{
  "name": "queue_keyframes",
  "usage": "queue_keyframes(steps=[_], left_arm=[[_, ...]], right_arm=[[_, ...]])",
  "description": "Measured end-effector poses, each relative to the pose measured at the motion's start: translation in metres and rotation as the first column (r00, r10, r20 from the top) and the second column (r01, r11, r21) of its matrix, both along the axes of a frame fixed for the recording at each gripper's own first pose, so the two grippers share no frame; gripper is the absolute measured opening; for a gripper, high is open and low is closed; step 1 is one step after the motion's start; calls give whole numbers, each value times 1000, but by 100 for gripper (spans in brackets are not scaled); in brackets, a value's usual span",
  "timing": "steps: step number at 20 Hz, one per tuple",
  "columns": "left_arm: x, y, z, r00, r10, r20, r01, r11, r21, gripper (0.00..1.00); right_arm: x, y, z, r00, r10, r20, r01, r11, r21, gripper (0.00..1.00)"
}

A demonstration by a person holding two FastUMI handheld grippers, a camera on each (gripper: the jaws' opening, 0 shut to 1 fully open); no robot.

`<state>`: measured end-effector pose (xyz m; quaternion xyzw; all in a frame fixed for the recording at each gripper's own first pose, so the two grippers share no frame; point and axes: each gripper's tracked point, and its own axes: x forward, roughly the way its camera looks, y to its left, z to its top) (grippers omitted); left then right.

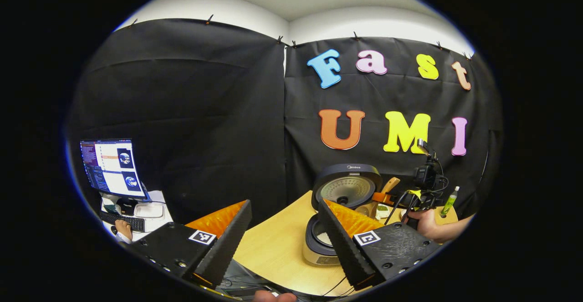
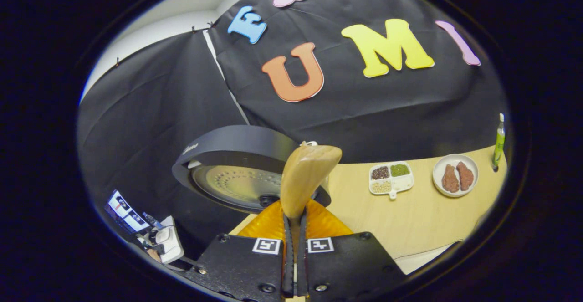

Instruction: Close the left gripper, press the button to open the rice cooker; take a wooden spoon from the chopstick holder with the right hand, scoop a spoonful of rice and pour it into the rice cooker, then put the wooden spoon back into the chopstick holder.

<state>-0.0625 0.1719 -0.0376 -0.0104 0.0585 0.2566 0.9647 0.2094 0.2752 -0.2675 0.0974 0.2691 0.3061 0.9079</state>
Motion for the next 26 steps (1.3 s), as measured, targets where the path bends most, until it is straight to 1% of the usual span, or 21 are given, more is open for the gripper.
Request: queue_keyframes(steps=[4,7,11,15,18,22,24,25,26], left_arm=[[1,0,-1,1000,-10,2,10,1000,-12,95],[2,-2,0,1000,-26,5,26,1000,-9,95],[2,-4,4,999,-44,23,44,999,-8,94],[1,-2,7,998,-49,29,49,999,-4,95],[0,-3,11,997,-58,43,58,998,0,94],[-2,-3,12,997,-65,49,66,998,-6,95],[-4,-2,15,996,-63,56,64,998,-7,95],[-4,-3,14,996,-67,62,68,998,-12,95],[-2,-4,15,995,-73,66,74,997,-15,95]], right_arm=[[-9,10,7,995,55,77,-50,997,-66,8],[-16,15,17,976,122,182,-95,984,-147,8],[-28,27,24,923,236,304,-149,948,-282,8],[-39,39,31,853,335,400,-171,904,-392,8],[-47,44,41,813,381,440,-181,884,-432,8],[-54,50,55,768,404,497,-164,874,-458,8],[-54,52,61,761,408,505,-167,875,-454,8],[-53,53,64,766,403,500,-174,880,-441,8],[-54,53,67,779,392,489,-185,889,-419,8]])
